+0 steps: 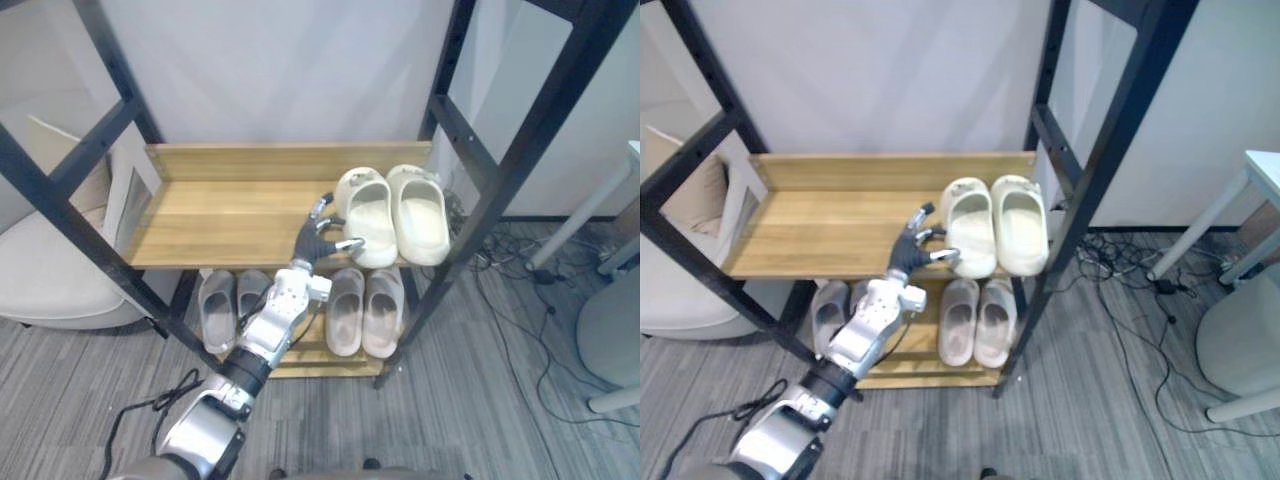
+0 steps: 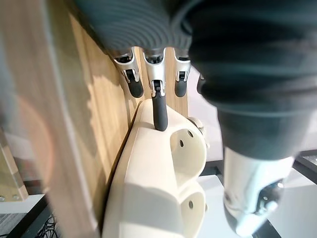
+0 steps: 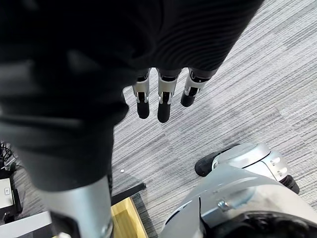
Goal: Organize the slippers on the shoe rack
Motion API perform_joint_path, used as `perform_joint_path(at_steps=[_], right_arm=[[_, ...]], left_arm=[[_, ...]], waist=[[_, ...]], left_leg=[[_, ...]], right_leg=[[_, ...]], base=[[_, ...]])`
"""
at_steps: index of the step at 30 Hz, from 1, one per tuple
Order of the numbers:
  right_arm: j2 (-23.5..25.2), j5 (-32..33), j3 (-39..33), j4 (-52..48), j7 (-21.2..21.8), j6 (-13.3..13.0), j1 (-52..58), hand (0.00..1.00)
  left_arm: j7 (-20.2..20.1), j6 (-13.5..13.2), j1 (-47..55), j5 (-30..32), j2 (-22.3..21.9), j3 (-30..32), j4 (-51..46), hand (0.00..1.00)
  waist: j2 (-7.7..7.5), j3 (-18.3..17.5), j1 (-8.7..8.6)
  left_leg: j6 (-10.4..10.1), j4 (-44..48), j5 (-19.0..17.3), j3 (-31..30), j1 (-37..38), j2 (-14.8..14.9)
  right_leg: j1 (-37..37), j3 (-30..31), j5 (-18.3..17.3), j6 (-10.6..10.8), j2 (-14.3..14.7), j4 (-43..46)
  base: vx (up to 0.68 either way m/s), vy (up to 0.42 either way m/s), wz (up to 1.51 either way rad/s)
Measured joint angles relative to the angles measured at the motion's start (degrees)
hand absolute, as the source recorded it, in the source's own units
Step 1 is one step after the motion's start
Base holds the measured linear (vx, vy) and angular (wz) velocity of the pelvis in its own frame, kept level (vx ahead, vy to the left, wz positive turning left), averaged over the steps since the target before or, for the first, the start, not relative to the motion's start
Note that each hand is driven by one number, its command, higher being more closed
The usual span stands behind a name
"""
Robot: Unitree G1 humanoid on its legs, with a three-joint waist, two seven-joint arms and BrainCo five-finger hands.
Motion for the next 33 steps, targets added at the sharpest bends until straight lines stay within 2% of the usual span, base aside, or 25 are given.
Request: perform_joint_path(at_steps=[8, 13, 17, 24, 28, 33], right_arm=[[0.2, 0.0, -0.2, -0.1, -0.1, 0.0, -0.8, 0.0], [0.0, 0.0, -0.3, -0.2, 0.0, 0.0, -1.0, 0.0], [-0.2, 0.0, -0.3, -0.2, 0.4, 0.0, -1.1, 0.0], [-0.9, -0.1, 0.3, -0.1, 1.0, 0.0, -0.7, 0.0], [-1.1, -0.1, 0.6, 0.1, 1.0, 0.0, -0.5, 0.0], [-1.6, -0.1, 2.2, 0.3, 1.1, 0.0, -0.5, 0.0]], left_arm=[[0.5, 0.2, -1.0, 0.0, 0.1, 0.9, 0.1, 0.0], [0.6, 1.6, 2.0, -0.2, 1.8, 0.7, -7.3, 0.0], [-2.0, 1.3, 7.8, -0.7, 2.5, -0.1, -18.9, 0.0], [-6.7, -0.3, 15.5, -5.7, 2.5, -5.6, -29.7, 0.0], [-10.0, -0.3, 19.5, -9.7, 2.7, -8.9, -31.2, 0.0], [-14.2, -0.2, 26.6, -12.1, 5.9, -13.9, -32.4, 0.0]], waist=[[0.48, 0.3, -0.53], [1.2, 0.7, -0.52], [1.4, 0.9, -0.14], [2.08, 0.4, 1.33], [2.2, 0.2, 2.01], [1.67, -0.5, 2.34]], left_leg=[[0.0, 0.0, -0.2, 0.3, 0.0, -0.1], [0.0, 0.0, -0.2, 0.1, 0.1, 0.0], [0.0, 0.0, -0.2, -0.5, 0.4, -0.1], [0.5, 0.0, 0.1, -1.5, 0.6, -0.3], [0.6, 0.0, 0.2, -2.3, 0.8, -0.4], [0.7, 0.0, 0.3, -2.9, 0.9, -0.3]], right_leg=[[0.1, 0.2, 0.0, 0.0, 0.0, -0.3], [0.2, 0.0, 0.0, 0.0, 0.0, -0.2], [1.0, -0.5, 0.0, 0.0, -0.1, -0.1], [1.1, -1.4, 0.0, 0.0, -0.3, 0.4], [1.1, -1.9, -0.8, 0.1, -0.4, 1.6], [1.2, -2.5, -1.3, 0.1, -0.5, 2.2]], base=[[0.01, -0.001, -0.01], [0.0, 0.0, 0.0], [0.0, -0.007, 0.05], [-0.03, -0.002, 0.05], [-0.03, -0.005, 0.1], [-0.01, -0.005, 0.05]])
